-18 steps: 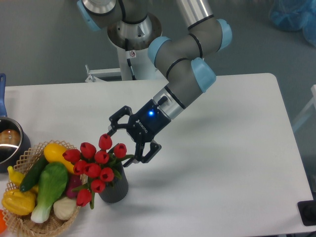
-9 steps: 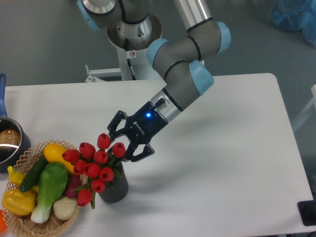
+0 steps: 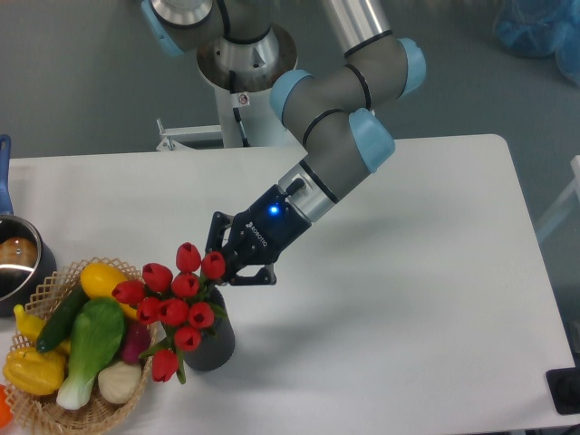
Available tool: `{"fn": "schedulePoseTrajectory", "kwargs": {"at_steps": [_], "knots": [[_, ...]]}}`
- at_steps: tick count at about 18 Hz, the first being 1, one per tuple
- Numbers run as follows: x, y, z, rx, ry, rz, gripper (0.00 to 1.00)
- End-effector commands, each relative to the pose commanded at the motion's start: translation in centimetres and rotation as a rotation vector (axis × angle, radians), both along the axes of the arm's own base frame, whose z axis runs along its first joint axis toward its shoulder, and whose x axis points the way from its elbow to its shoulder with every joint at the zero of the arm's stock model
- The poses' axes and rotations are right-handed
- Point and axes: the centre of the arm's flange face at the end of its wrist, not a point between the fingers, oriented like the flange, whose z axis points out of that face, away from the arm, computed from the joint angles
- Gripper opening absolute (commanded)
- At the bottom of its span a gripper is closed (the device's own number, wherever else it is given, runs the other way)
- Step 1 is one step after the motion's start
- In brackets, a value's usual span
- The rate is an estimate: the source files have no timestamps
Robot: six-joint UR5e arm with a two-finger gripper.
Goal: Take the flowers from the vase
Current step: 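Close the gripper on the bunch of red tulip stems, then lift the gripped tulips up and out of the black vase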
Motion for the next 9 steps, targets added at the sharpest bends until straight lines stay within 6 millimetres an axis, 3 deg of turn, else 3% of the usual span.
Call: {"fn": "schedulePoseTrajectory", "kwargs": {"at_steps": [4, 9], "knots": [[-0.7, -0.3, 1.2, 0.030, -0.002, 0.011, 0.00], [-2.1, -1.3, 4.6, 0.076, -0.036, 0.056, 0.00]]}}
